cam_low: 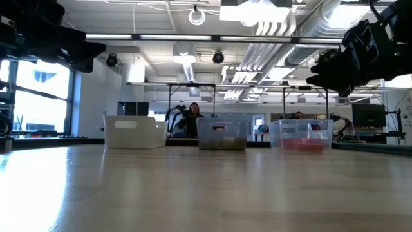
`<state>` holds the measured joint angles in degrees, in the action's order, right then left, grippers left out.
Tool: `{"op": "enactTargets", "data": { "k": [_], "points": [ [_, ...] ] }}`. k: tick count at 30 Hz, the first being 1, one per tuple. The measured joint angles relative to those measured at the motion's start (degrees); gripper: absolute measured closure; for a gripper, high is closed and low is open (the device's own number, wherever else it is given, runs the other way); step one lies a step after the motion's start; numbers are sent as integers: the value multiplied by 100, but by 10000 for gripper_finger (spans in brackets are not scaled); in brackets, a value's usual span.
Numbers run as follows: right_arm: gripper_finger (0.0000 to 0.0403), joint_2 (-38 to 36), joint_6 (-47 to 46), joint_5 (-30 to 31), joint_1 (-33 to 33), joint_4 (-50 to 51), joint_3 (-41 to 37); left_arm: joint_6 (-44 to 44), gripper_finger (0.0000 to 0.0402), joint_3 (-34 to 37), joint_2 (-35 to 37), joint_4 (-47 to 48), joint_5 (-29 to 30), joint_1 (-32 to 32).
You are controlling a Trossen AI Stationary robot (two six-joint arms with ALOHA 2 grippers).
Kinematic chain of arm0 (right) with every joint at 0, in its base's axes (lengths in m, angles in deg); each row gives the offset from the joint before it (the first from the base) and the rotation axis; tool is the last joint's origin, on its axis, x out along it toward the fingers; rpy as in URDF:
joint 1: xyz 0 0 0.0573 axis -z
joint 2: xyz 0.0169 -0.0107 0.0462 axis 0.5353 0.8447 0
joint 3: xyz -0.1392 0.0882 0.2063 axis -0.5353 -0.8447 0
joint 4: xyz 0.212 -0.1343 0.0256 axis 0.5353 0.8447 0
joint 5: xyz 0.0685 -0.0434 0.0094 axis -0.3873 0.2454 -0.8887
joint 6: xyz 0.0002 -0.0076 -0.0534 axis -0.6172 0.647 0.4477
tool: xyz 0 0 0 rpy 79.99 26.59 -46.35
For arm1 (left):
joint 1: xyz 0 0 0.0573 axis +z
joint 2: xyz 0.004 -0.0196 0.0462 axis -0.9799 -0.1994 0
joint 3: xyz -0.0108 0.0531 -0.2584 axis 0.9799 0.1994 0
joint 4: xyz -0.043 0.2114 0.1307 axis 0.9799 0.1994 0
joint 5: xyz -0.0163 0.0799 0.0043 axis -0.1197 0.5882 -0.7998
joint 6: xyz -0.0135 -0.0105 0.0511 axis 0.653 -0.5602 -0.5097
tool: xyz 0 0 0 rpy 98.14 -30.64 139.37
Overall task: Sort & place blocks by color
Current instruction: Return to Home Position
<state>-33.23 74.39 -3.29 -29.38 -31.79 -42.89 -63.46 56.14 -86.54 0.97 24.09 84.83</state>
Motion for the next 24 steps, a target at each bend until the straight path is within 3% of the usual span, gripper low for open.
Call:
{"op": "enactTargets", "data": {
  "k": [18, 24],
  "points": [
    [199, -325, 104, 439, 0, 776, -1, 1, 177, 0, 0, 0, 0, 1],
    [199, -322, -246, 640, 0, 923, -3, 1, 177, 0, 0, 0, 0, 1]
  ]
}}
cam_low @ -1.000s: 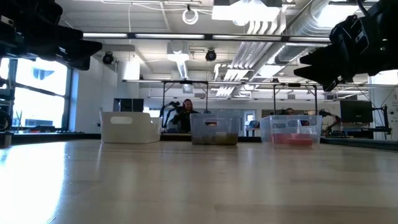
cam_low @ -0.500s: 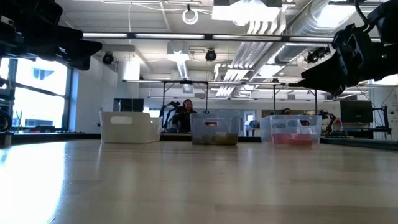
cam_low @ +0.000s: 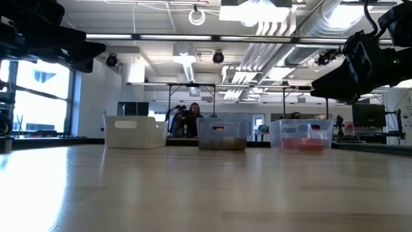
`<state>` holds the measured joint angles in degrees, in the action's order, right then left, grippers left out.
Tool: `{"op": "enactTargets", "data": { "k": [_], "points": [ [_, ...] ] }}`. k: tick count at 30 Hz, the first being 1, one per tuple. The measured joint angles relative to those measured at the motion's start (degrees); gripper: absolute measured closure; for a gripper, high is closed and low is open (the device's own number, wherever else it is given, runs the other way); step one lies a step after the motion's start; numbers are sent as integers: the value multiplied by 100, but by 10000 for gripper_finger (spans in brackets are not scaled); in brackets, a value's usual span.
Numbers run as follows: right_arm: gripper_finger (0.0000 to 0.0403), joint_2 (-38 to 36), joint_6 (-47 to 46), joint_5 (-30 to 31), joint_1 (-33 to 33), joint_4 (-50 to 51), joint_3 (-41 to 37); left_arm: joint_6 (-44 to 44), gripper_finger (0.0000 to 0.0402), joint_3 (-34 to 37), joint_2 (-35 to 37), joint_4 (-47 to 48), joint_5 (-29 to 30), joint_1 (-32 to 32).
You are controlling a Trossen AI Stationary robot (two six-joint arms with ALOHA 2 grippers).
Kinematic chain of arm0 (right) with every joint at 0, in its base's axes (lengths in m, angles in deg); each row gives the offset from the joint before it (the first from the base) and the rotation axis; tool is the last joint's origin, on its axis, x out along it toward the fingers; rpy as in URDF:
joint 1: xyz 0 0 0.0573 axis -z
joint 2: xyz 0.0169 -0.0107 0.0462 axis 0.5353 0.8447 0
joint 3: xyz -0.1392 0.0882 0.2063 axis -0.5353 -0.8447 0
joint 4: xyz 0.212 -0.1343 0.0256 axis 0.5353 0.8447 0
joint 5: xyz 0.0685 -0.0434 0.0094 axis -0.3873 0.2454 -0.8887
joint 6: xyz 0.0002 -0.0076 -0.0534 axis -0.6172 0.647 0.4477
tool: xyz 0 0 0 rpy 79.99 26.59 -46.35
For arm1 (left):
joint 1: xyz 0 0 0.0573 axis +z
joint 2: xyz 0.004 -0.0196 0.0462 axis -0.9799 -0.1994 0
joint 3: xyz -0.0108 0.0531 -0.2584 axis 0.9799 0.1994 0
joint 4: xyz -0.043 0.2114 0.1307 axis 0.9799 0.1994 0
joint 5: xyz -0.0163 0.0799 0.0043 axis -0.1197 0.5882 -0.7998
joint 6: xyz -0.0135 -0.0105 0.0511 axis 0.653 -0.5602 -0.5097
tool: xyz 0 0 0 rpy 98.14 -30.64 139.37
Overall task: Sort & place blocks by color
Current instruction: Return to Home Position
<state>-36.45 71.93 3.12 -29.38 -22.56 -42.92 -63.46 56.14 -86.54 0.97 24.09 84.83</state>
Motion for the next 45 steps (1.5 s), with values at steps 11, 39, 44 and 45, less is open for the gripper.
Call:
{"op": "enactTargets", "data": {
  "k": [11, 39, 44, 45],
  "points": [
    [199, 1, 141, 39, 0, -3, -2, -1, 177, 0, 0, 0, 1, -1],
    [199, 1, 143, 32, 0, -5, -2, 1, 177, 0, 0, 0, 1, 0],
    [199, 1, 143, 32, 0, -5, -4, 2, 177, 0, 0, 0, 0, 1],
    [199, 1, 143, 32, 0, -5, -4, 1, 177, 0, 0, 0, 0, 1]
  ]
}}
